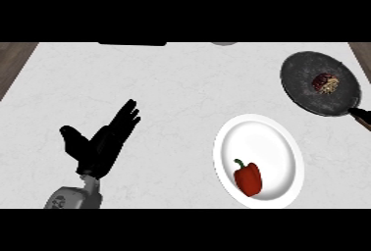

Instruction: Pick the cupcake from the plate and place it in the pan

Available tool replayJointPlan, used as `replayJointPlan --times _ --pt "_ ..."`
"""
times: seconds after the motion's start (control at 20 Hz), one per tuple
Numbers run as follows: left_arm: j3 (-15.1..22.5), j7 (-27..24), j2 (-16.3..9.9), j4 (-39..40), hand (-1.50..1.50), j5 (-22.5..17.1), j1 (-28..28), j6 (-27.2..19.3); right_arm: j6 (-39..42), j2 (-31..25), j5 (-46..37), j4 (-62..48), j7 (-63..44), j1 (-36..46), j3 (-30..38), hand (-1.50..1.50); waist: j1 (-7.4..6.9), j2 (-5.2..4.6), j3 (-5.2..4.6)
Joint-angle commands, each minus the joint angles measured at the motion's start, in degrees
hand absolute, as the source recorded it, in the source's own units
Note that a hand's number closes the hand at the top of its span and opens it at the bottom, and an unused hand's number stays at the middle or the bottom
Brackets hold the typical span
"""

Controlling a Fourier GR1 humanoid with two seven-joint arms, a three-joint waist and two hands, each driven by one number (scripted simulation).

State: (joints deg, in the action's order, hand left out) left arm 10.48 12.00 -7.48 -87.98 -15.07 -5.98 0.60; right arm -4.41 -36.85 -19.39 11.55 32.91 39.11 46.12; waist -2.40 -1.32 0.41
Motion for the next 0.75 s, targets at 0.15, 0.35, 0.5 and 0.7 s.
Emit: replayJointPlan --times 0.15,0.35,0.5,0.7 --pt "-1.61 1.07 -1.12 -1.43 0.0 -0.96 1.63 0.83 11.89 -3.5 1.65 -1.46 5.46 -5.58 0.09 -1.5 0.45 0.5 -0.12" --pt "-1.94 1.2 -2.15 -1.22 0.0 -1.06 1.42 2.81 11.67 -2.32 1.84 -0.99 9.3 -7.86 -0.69 -1.5 0.6 0.58 -0.13" --pt "-1.01 0.85 0.0 -1.19 0.0 0.93 0.53 0.37 14.74 -4.97 1.26 -1.49 7.02 -7.56 -1.95 -1.5 0.64 0.59 -0.14" --pt "-1.75 -1.61 -0.28 -1.42 0.0 -0.12 4.22 2.95 17.07 -4.96 2.14 -0.52 7.97 -8.99 -3.19 -1.5 1.13 0.87 -0.24"
